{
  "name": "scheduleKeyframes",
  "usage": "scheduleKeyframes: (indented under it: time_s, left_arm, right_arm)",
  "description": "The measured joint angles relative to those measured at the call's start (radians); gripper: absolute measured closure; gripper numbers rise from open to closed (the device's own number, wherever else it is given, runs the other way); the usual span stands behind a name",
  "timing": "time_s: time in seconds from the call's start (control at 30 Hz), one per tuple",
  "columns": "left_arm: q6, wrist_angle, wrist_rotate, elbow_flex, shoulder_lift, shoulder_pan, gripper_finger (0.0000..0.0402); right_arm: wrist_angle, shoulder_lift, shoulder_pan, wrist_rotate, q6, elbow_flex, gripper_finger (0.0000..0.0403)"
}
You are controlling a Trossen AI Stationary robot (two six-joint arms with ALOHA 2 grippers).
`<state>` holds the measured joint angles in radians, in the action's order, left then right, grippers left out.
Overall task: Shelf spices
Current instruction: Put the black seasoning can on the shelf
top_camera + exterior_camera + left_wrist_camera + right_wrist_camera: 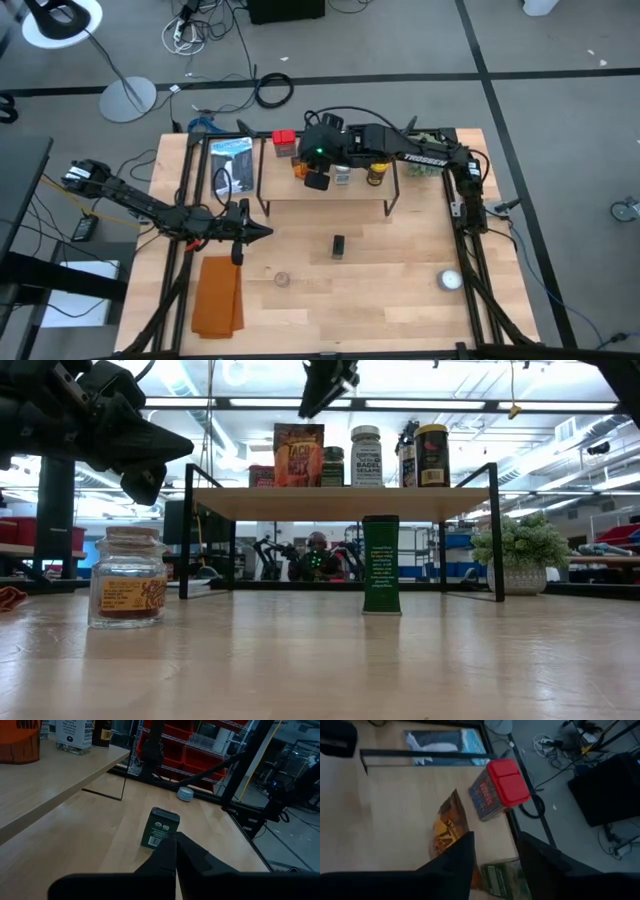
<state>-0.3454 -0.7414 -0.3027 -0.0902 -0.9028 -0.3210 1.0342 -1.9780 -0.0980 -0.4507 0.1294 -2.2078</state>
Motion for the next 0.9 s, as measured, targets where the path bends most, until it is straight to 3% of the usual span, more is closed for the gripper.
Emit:
scheduleKeyframes:
  time_s: [0.37, 0.47, 0.6, 0.9]
  left_arm:
    - [0.0, 0.0, 0.0, 0.0, 0.0, 0.0, 0.0396]
    - [0.0, 0.0, 0.0, 0.0, 0.0, 0.0, 0.0396]
    - [0.0, 0.0, 0.0, 0.0, 0.0, 0.0, 0.0396]
    - [0.0, 0.0, 0.0, 0.0, 0.0, 0.0, 0.0396]
  right_arm:
    - [0.281, 0.111, 0.144, 0.039, -0.114, -0.001, 0.0216]
    - [0.429, 0.114, 0.207, 0.097, -0.215, 0.0, 0.0213]
    - [0.529, 0.115, 0.312, 0.089, -0.378, 0.055, 0.0216]
    - [0.434, 0.114, 0.51, 0.003, -0.501, 0.264, 0.0234]
